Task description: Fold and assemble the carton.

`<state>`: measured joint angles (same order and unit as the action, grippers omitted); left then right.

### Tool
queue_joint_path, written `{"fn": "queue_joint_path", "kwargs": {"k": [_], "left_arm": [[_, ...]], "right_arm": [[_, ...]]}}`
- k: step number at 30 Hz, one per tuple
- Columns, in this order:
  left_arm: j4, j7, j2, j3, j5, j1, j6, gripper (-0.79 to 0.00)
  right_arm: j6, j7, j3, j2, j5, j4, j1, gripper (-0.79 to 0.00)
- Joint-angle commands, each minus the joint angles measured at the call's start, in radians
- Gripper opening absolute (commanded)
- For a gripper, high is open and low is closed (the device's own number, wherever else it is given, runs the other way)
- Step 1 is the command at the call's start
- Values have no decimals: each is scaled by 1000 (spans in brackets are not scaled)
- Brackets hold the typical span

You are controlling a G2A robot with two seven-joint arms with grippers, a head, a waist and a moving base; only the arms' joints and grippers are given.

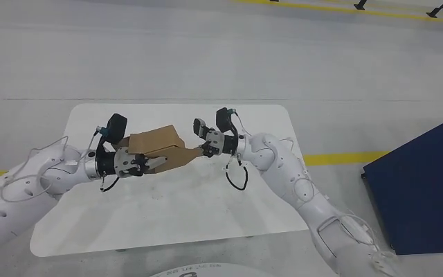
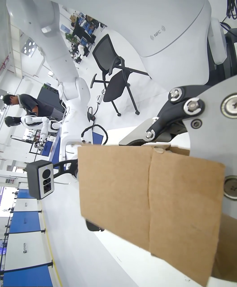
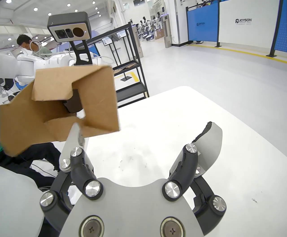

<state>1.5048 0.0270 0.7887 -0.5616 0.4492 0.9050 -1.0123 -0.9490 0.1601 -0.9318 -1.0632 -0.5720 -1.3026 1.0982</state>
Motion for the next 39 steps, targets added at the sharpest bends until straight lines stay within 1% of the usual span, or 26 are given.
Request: {"fn": "queue_joint_path", "kwargs": {"k": [1, 6, 10, 18, 21, 23, 26, 29, 32, 36, 39], "left_arm": [[0, -7, 3, 0, -3, 0, 0, -785], [-5, -13, 10, -4, -16, 1, 0, -785], [-15, -8, 9, -16, -26, 5, 0, -785], [-32, 8, 4, -50, -32, 23, 0, -785], [-60, 8, 6, -64, -52, 33, 3, -785], [-72, -3, 10, -69, -78, 37, 29, -785], [-75, -21, 16, -77, -113, 42, 56, -785], [-69, -44, 21, -84, -118, 46, 62, -785], [-56, -75, 26, -89, -100, 49, 66, -785], [-37, -102, 32, -98, -65, 58, 93, -785], [-25, -114, 36, -104, -51, 67, 91, -785]], "right_arm": [[11, 14, 15, -6, 3, 8, -14, 0], [25, 22, 34, -19, 12, 29, -40, 0], [5, -24, 6, -17, 15, 45, -31, 0], [-46, -168, -106, 2, -7, 37, 53, 0], [-63, -215, -138, 8, -18, 0, 94, 0], [-63, -230, -151, 12, -52, -34, 118, 0], [-59, -239, -163, 15, -98, -65, 143, 0], [-21, -229, -156, 11, -124, -85, 149, 0], [14, -209, -138, 4, -128, -92, 139, 0], [32, -185, -114, -5, -121, -87, 118, 0], [44, -181, -107, -10, -116, -77, 110, 0]]}}
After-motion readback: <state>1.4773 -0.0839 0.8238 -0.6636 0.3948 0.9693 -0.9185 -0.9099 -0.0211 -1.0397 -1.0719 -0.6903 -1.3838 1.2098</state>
